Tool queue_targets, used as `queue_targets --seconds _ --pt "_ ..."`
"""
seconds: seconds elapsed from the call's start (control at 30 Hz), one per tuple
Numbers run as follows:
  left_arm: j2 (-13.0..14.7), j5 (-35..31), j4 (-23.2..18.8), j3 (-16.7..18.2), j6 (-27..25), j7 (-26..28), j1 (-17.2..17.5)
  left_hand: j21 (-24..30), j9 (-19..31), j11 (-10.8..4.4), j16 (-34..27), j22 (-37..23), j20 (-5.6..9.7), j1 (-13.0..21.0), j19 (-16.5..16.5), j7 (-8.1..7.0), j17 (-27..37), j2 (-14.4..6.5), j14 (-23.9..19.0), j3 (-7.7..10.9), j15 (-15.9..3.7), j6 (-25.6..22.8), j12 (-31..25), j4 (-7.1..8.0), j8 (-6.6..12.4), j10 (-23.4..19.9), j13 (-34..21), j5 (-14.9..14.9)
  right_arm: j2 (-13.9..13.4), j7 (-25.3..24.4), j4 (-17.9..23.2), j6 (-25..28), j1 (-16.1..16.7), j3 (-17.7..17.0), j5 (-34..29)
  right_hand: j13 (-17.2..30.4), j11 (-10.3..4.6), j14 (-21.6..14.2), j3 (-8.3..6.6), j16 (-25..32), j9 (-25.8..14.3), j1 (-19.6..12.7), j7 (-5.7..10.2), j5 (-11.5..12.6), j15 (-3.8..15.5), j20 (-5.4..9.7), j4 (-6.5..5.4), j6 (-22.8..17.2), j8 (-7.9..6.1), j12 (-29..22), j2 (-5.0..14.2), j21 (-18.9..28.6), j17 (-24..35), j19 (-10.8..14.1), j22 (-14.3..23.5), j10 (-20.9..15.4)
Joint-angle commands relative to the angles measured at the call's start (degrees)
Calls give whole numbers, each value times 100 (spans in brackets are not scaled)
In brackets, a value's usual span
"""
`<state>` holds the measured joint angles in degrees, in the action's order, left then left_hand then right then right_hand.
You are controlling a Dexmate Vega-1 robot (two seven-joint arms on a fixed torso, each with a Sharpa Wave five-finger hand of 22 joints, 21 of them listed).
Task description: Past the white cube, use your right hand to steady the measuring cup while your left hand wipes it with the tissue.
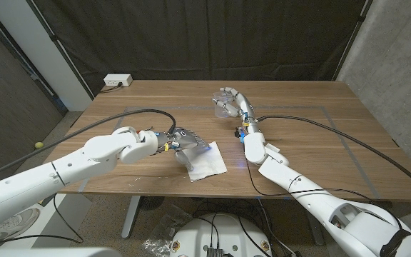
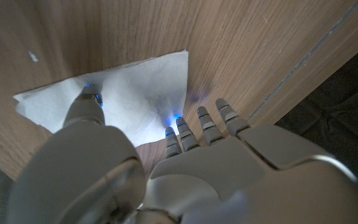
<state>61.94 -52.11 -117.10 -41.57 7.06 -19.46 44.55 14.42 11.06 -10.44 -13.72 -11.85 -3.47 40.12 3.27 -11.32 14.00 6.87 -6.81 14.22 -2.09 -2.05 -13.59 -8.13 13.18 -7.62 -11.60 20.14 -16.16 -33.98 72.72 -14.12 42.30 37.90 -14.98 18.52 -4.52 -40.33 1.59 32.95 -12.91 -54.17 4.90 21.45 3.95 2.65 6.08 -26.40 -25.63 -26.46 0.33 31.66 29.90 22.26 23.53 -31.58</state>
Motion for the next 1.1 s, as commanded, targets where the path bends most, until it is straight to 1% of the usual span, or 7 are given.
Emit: queue_targets --seconds 0.03,0.23,0.63,0.83,0.93,0.97,1.1 --pt "-69 -734 105 -186 28 193 -22 54 30 -10 -49 -30 47 72 70 -29 35 -98 -101 7 -376 -137 -74 18 61 -137 -6 31 44 33 -101 -39 -49 -7 7 34 0 -5 17 27 -27 -37 -24 -17 933 440 4 -18 -29 28 22 38 22 -46 31 -83" --pt "-73 -857 139 -221 20 314 -16 158 13 -103 -164 -23 165 334 293 -78 67 -317 -532 0 -640 -1224 -211 76 397 -981 12 -11 67 42 -147 -39 -82 -5 0 45 11 -6 43 20 -30 -37 -30 -17 931 444 -8 -24 -32 39 31 61 34 -46 36 -90" --pt "-104 -823 325 -242 -30 622 22 398 -42 -112 -360 -15 316 761 800 -52 33 -645 -1599 67 -1044 -2945 -335 99 807 -2447 40 -247 112 45 -246 -39 -125 2 -8 67 -4 -7 79 10 -30 -82 -24 -14 935 463 -8 -27 -33 58 53 100 63 -60 46 -110" --pt "-78 -757 379 -187 -125 1071 152 584 -60 -84 -508 -9 384 1206 1137 84 42 -1019 -2669 306 -1077 -4087 -380 66 1019 -3543 39 -485 138 49 -309 -60 -163 14 -15 78 -5 -14 101 5 -32 -91 -24 -13 934 467 -15 -31 -35 67 65 120 74 -67 50 -121" --pt "-61 -739 422 -127 -228 1517 283 737 -49 -38 -596 -8 499 1622 1391 273 93 -1310 -3376 571 -1103 -4868 -465 -14 1236 -4290 15 -658 142 51 -337 -88 -179 21 -21 83 -10 -12 113 -1 -33 -97 -21 -13 933 474 -16 -25 -32 76 66 129 79 -71 52 -115" --pt "-56 -712 439 -106 -252 1648 322 810 -30 10 -607 -6 523 1811 1486 448 132 -1399 -3665 686 -1107 -5239 -549 -31 1379 -4615 -58 -793 149 51 -334 -81 -177 16 -13 85 2 -15 115 -1 -33 -97 -24 -13 933 468 -19 -33 -36 79 71 133 80 -67 53 -112" --pt "-43 -708 462 -51 -383 2025 438 909 -33 31 -731 -8 563 2056 1624 559 252 -1485 -4139 822 -1126 -5536 -778 -60 1493 -5189 -158 -895 146 49 -343 -103 -183 19 -20 92 -9 -15 134 -9 -29 -99 -24 -13 931 480 -25 -35 -34 87 74 146 86 -73 55 -116"
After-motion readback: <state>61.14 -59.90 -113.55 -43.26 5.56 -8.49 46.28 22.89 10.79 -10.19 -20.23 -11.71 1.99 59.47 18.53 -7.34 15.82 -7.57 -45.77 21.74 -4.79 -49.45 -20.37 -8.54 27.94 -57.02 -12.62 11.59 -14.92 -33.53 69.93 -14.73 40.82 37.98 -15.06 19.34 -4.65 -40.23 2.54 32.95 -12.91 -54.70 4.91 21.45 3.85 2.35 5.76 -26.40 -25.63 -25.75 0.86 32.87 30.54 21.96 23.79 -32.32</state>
